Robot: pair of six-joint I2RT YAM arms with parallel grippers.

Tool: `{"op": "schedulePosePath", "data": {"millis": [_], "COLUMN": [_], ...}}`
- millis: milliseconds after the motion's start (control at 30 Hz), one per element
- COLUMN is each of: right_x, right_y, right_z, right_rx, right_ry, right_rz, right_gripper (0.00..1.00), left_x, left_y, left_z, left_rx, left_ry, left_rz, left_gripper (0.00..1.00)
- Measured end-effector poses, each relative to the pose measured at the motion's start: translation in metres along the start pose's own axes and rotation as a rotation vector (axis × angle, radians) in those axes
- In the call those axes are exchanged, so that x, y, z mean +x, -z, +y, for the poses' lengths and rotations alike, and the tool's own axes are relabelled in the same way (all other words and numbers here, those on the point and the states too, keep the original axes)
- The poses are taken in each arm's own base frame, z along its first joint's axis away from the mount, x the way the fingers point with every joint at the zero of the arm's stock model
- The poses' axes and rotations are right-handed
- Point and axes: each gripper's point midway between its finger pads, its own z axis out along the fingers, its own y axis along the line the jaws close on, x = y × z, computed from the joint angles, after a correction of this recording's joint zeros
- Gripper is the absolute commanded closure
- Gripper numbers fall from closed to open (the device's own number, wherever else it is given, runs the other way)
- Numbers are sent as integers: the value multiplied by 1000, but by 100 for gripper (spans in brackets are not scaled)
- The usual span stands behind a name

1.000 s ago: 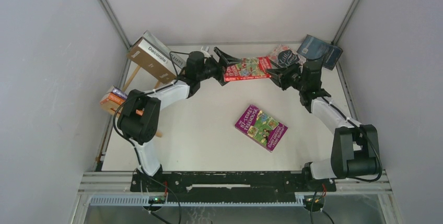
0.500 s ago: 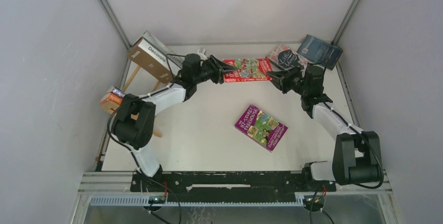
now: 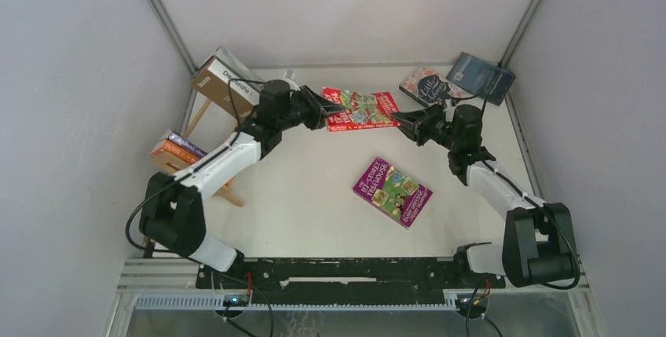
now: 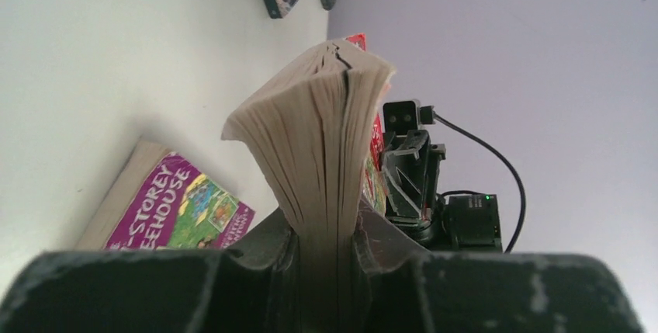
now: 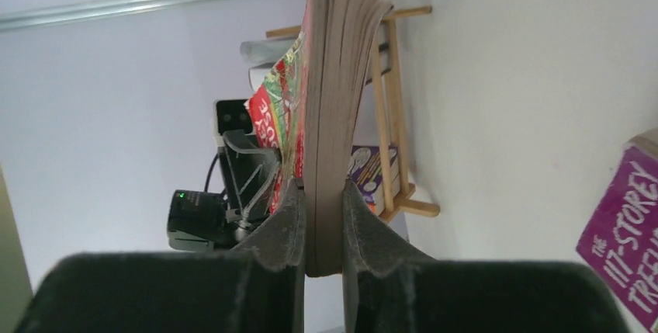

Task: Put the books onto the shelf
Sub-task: Pick up the book from the center of the board.

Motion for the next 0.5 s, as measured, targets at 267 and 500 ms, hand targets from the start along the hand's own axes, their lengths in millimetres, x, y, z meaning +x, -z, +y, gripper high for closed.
{"op": "schedulePosePath", "data": {"millis": [267,500], "right_x": [9,-7], "right_y": [-19,-21], "right_z": [22,18], "right_rx": [-55,-42], "right_ry": [30,40], "right_rz": [105,77], "right_gripper": [58,54], "left_x": [-25,-65], "left_y": [50,140], "left_z": [-38,-35], "left_rx": [-202,-475], "left_ry": [-155,-204], "left_rz": [-163,-419], "left_gripper": [100,100]}}
